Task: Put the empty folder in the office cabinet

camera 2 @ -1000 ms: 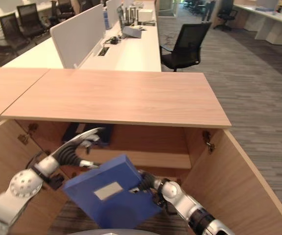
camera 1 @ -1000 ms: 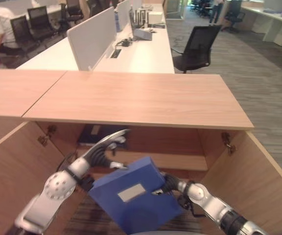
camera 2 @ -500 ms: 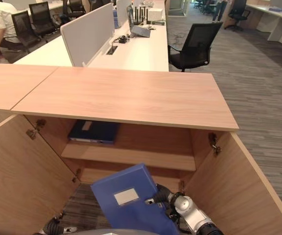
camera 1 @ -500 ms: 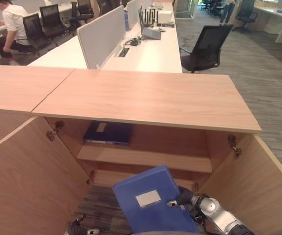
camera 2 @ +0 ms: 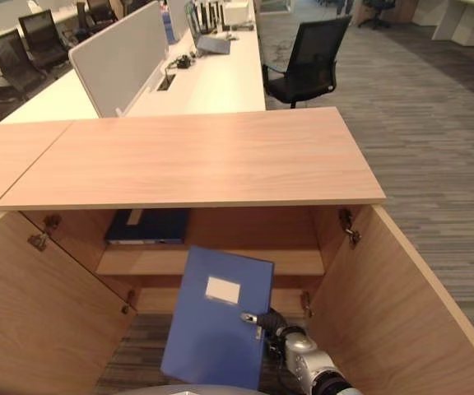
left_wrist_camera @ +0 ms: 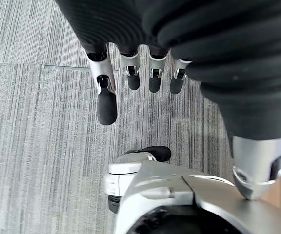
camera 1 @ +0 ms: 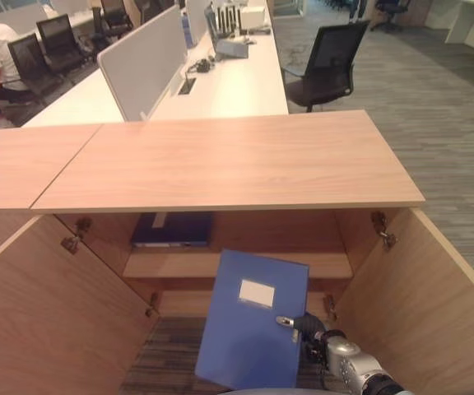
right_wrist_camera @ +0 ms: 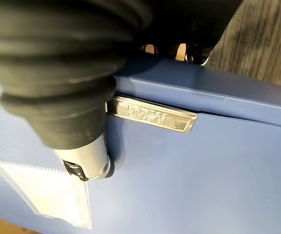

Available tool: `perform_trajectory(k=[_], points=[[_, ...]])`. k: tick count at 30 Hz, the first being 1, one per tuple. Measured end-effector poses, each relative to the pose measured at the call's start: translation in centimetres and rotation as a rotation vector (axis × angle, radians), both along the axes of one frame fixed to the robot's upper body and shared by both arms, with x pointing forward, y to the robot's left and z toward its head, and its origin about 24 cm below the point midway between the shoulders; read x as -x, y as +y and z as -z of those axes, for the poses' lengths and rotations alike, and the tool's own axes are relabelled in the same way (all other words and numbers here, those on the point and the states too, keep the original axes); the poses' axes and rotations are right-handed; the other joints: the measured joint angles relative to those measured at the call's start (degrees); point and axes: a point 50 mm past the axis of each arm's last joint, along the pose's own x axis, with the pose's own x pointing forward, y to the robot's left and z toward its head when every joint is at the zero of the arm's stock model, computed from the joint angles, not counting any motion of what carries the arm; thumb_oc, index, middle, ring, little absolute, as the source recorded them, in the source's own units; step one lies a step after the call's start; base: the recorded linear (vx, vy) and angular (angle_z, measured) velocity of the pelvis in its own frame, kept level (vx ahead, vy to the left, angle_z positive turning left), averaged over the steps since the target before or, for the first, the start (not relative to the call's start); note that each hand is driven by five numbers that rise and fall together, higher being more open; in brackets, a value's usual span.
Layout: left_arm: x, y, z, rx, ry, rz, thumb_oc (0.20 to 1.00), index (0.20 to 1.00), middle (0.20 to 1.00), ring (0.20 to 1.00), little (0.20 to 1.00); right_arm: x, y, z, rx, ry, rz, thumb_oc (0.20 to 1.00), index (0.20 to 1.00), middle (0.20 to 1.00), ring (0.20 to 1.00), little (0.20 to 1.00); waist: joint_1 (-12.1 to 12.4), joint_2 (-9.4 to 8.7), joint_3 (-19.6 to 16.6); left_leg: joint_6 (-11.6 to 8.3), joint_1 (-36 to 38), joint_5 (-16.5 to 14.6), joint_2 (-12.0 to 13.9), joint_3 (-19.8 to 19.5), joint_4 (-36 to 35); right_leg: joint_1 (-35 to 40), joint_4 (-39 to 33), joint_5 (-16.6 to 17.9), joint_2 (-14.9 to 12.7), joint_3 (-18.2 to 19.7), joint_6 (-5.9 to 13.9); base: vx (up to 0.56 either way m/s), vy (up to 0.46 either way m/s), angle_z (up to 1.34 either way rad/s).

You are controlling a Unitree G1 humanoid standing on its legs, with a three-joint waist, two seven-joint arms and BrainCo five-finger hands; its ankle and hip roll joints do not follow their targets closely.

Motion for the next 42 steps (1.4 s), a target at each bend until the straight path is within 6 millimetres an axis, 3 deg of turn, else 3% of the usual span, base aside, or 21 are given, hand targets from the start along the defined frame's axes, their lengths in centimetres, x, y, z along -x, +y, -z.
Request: perform_trajectory(k=[3,4,5,6,10,11,13,17,19,20,21,22,23,24,26,28,30,31,33,34,42], points=[[-0.7,0.2,-0.1,0.003,-0.032,-0.069,1.0,1.0,1.0,1.0,1.0,-0.6,0.4,-0.3,-0.006,-0.017,0.005,0.2,0.2,0.2,0.2,0.2,1.0,-1.8,2.4,-1.24,-2.4,-0.7,0.7,-0.4,5.2,-0.8,0.8,-0.5,-0.2,0.8,-1.86,0.0,0.013,-0.14],[-1.5,0.5,-0.2,0.002,-0.057,-0.132,1.0,1.0,1.0,1.0,1.0,-0.9,0.6,-0.5,-0.024,-0.024,0.017,0.2,0.2,0.2,0.2,0.2,1.5,-3.98,3.9,-1.69,-6.7,-0.4,0.0,-1.4,12.6,-1.1,0.6,-0.5,-1.4,1.3,-2.49,0.07,0.032,-0.17],[-1.5,0.7,-0.2,-0.002,-0.052,-0.131,1.0,1.0,1.0,1.0,1.0,-0.9,0.4,-0.5,-0.027,-0.025,0.024,0.2,0.2,0.2,0.2,0.2,1.8,-4.42,4.1,-2.19,-9.4,-1.3,-0.4,-1.9,15.4,-1.0,0.0,0.1,-1.8,1.6,-3.4,0.09,0.082,-0.16],[-1.4,0.5,-0.2,0.001,-0.047,-0.13,1.0,1.0,1.0,1.0,1.0,-1.0,0.2,-0.5,-0.022,-0.026,0.026,0.2,0.2,0.2,0.2,0.2,1.7,-4.22,4.1,-2.16,-9.5,-1.5,-0.4,-2.0,14.2,-1.2,-0.1,0.2,-1.8,1.5,-3.5,0.1,0.115,-0.11],[-0.7,-0.9,0.2,0.033,-0.016,-0.121,1.0,1.0,1.0,1.0,1.0,-1.0,-1.8,-0.7,0.029,-0.033,0.044,0.2,0.2,0.2,0.2,0.2,1.1,0.28,3.4,-1.49,-8.9,-2.1,-0.2,-2.3,6.7,-4.1,1.6,0.1,-1.1,1.9,-2.98,0.17,0.174,-0.25],[0.1,-0.9,0.2,0.026,0.013,-0.106,1.0,1.0,1.0,1.0,1.0,-0.5,-2.0,-0.5,0.033,-0.022,0.052,0.2,0.2,0.2,0.2,0.2,0.9,1.1,2.7,-0.09,-7.0,-0.7,-0.5,-1.7,3.5,-3.9,1.6,0.0,-1.3,2.6,-2.2,0.18,0.195,-0.26],[0.7,-0.5,0.2,-0.003,0.029,-0.064,1.0,1.0,1.0,1.0,1.0,-0.3,-1.5,-0.4,0.024,-0.016,0.051,0.2,0.2,0.2,0.2,0.2,0.8,-0.02,2.6,0.9,-4.1,0.4,-1.9,-0.1,-0.8,-3.6,0.7,0.4,-2.1,3.6,-1.16,0.11,0.142,-0.3],[-0.6,0.3,-0.1,-0.044,-0.014,0.032,1.0,1.0,1.0,1.0,1.0,-1.0,-0.2,-1.2,-0.022,-0.067,0.038,0.2,0.2,0.2,0.2,0.2,0.4,-1.33,2.2,2.2,-4.0,0.9,-3.9,1.1,-1.4,-4.2,0.5,1.6,-4.0,4.3,0.93,-0.02,0.231,-0.16],[-1.7,-0.1,-0.1,-0.048,-0.058,0.111,1.0,1.0,1.0,1.0,1.0,-3.2,0.7,-3.2,-0.049,-0.178,0.016,0.2,0.2,0.2,0.2,0.2,1.6,-0.11,3.3,2.84,-4.7,0.5,-3.8,4.3,-1.4,-7.9,3.6,1.6,-4.5,6.3,1.13,-0.2,0.204,-0.89],[-5.5,-0.1,-0.7,-0.076,-0.171,0.129,1.0,1.0,1.0,1.0,1.0,-7.3,3.7,-6.8,-0.11,-0.345,-0.04,0.2,0.2,0.2,0.2,0.2,-0.1,-0.39,9.0,5.82,-12.4,-2.7,-4.3,7.5,10.7,-16.0,14.7,2.7,-6.6,3.2,0.01,-0.29,0.167,-1.22],[-6.2,-0.3,-0.8,-0.079,-0.19,0.171,1.0,1.0,1.0,1.0,1.0,-8.1,3.9,-7.7,-0.106,-0.385,-0.067,0.2,0.2,0.2,0.2,0.2,1.2,0.88,9.8,6.45,-12.0,-3.3,-2.3,9.3,10.0,-19.4,17.3,2.3,-7.0,1.9,0.47,-0.2,-0.002,-1.47],[-6.9,0.2,-1.1,-0.101,-0.211,0.202,1.0,1.0,1.0,1.0,1.0,-9.2,4.7,-8.9,-0.109,-0.428,-0.094,0.2,0.2,0.2,0.2,0.2,2.8,-0.32,10.9,5.74,-13.0,-4.6,-2.0,12.6,10.1,-21.6,17.2,2.0,-9.0,-3.7,0.82,-0.1,-0.104,-1.11],[-7.7,0.7,-1.4,-0.126,-0.226,0.216,1.0,1.0,1.0,1.0,1.0,-9.8,5.1,-10.1,-0.121,-0.476,-0.109,0.2,0.2,0.2,0.2,0.2,3.4,-0.8,11.9,5.64,-14.4,-5.5,-1.9,13.5,11.1,-23.1,18.3,1.0,-10.5,-9.1,-0.28,-0.11,-0.118,-0.82],[-8.3,1.0,-1.6,-0.139,-0.239,0.229,1.0,1.0,1.0,1.0,1.0,-9.9,5.3,-10.9,-0.136,-0.517,-0.119,0.2,0.2,0.2,0.2,0.2,3.6,-0.98,12.5,5.58,-15.8,-5.4,-1.9,13.6,11.5,-23.8,18.2,0.7,-11.0,-9.9,-0.59,-0.17,-0.132,-0.24],[-9.3,1.2,-1.9,-0.171,-0.25,0.293,1.0,1.0,1.0,1.0,1.0,-10.2,6.0,-12.7,-0.16,-0.608,-0.157,0.2,0.2,0.2,0.2,0.2,3.7,-1.61,14.4,4.95,-18.9,-4.8,-1.5,13.3,12.9,-23.7,19.3,-1.7,-9.7,-7.0,-0.69,-0.18,-0.092,-0.03],[-10.5,0.5,-2.1,-0.174,-0.271,0.326,1.0,1.0,1.0,1.0,1.0,-10.3,6.1,-12.6,-0.146,-0.61,-0.159,0.2,0.2,0.2,0.2,0.2,3.9,-1.05,16.7,3.93,-19.4,-3.8,-1.4,12.5,13.5,-23.2,18.1,0.1,-8.8,-7.6,-0.91,-0.18,-0.118,0.04],[-11.6,1.4,-2.6,-0.222,-0.294,0.357,1.0,1.0,1.0,1.0,1.0,-11.3,7.4,-14.5,-0.134,-0.67,-0.217,0.2,0.2,0.2,0.2,0.2,2.8,-1.29,16.6,3.05,-28.0,-6.8,0.3,9.8,22.2,-30.4,26.1,-3.0,-9.6,-6.1,-2.2,-0.05,-0.112,0.22],[-13.8,1.9,-3.7,-0.261,-0.369,0.379,1.0,1.0,1.0,1.0,1.0,-12.3,7.5,-16.8,-0.147,-0.751,-0.242,0.2,0.2,0.2,0.2,0.2,2.6,-1.11,18.2,4.18,-32.9,-7.6,0.7,8.4,26.4,-34.8,31.4,-5.0,-10.7,-6.7,-4.08,-0.04,-0.094,0.46],[-18.0,0.5,-6.1,-0.279,-0.596,0.412,1.0,1.0,1.0,1.0,1.0,-13.7,7.2,-19.6,-0.148,-0.841,-0.238,0.2,0.2,0.2,0.2,0.2,4.0,-0.52,21.0,4.59,-37.2,-7.9,1.5,6.8,31.7,-38.3,37.6,-7.7,-11.8,-7.9,-5.67,-0.04,-0.089,0.44],[-18.7,-0.2,-6.7,-0.278,-0.652,0.42,1.0,1.0,1.0,1.0,1.0,-13.9,7.0,-20.1,-0.161,-0.854,-0.217,0.2,0.2,0.2,0.2,0.2,4.8,-0.54,21.1,4.12,-38.4,-9.2,1.9,6.3,33.8,-39.2,39.9,-9.2,-12.0,-7.9,-6.08,-0.03,-0.073,0.21],[-19.5,0.0,-8.6,-0.315,-0.783,0.429,1.0,1.0,1.0,1.0,1.0,-14.7,5.2,-24.6,-0.323,-1.02,0.012,0.2,0.2,0.2,0.2,0.2,5.8,-0.9,21.1,3.39,-47.1,-12.1,2.3,2.6,44.0,-46.9,53.3,-16.9,-14.6,-8.1,-8.58,-0.02,-0.072,0.19]])
